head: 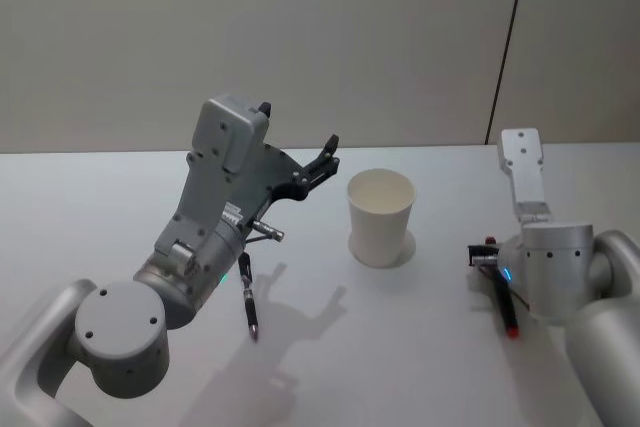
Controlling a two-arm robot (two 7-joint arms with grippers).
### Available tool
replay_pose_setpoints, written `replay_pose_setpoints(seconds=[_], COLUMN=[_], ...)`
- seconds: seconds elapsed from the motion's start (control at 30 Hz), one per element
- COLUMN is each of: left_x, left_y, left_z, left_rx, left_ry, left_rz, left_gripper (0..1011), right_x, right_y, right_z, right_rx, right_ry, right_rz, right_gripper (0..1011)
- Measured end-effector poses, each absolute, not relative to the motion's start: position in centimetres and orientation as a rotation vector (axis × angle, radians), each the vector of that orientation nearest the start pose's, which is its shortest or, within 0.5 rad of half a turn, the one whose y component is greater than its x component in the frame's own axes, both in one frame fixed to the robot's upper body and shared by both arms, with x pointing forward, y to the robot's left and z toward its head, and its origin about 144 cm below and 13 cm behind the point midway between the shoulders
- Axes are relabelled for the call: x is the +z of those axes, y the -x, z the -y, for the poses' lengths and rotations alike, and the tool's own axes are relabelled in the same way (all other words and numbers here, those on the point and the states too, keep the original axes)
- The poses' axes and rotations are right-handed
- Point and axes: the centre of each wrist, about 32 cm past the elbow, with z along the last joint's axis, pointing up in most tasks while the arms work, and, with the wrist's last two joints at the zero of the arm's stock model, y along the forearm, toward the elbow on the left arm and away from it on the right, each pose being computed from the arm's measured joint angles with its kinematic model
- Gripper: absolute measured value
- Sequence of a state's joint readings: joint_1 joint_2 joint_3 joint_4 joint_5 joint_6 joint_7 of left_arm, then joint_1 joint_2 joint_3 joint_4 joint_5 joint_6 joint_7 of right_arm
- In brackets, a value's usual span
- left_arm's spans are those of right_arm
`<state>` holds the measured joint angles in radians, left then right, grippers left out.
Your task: Place the pen into the pen holder.
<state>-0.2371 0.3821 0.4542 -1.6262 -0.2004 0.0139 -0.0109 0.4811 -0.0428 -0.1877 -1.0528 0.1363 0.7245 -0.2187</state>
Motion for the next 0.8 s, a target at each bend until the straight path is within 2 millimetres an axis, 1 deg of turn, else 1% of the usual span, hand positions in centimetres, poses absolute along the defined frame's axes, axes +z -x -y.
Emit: replay_pose_setpoints(seconds=[0.3,0.8], left_x=[120.4,120.4], left_y=[-49.2,-49.2], left_z=[-19.8,-19.8], left_rx=[1.124,1.124], left_ry=[-0.061,-0.061], left_rz=[0.268,0.268], left_gripper=[1002,1003], right_x=[117.0,118.2], right_y=[-57.6,-55.9], right_z=[15.7,16.1], right_rx=[-1.483,-1.450], right_ry=[0.564,0.377], right_rz=[-0.470,-0.314], right_gripper=[158,158])
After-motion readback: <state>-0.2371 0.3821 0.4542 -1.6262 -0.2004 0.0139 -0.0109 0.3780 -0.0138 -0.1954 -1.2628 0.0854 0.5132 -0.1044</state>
